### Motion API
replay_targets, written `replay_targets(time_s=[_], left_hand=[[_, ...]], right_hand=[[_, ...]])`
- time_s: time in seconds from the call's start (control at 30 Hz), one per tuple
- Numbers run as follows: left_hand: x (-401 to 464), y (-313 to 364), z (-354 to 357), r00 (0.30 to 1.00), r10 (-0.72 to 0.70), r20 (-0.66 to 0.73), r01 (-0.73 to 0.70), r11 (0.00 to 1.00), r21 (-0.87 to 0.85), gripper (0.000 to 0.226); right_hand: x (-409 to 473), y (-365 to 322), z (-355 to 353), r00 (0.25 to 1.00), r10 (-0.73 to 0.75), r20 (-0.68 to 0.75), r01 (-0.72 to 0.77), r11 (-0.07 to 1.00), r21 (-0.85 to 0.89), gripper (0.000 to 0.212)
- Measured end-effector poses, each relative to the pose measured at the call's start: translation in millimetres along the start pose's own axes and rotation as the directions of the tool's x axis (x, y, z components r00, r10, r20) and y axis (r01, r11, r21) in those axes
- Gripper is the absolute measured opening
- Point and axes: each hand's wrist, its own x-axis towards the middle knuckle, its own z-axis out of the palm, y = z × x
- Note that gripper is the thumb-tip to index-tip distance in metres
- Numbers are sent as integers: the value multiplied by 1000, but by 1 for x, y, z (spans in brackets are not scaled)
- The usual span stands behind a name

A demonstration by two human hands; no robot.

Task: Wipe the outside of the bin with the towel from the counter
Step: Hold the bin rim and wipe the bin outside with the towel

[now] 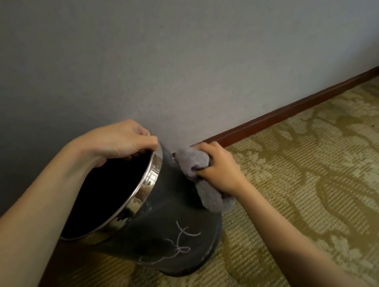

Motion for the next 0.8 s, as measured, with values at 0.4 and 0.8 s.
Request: replay_targets(time_s=[0.4, 0.8], left_hand=[[-23, -4, -12, 970, 145, 197, -167, 981, 97, 31], [-34, -3, -20, 954, 133, 267, -165, 981, 98, 29]], right_hand=[[-43, 23, 8, 996, -43, 72, 46, 999, -29, 30], [-40, -55, 19, 913, -349, -209, 366, 929, 46, 36]])
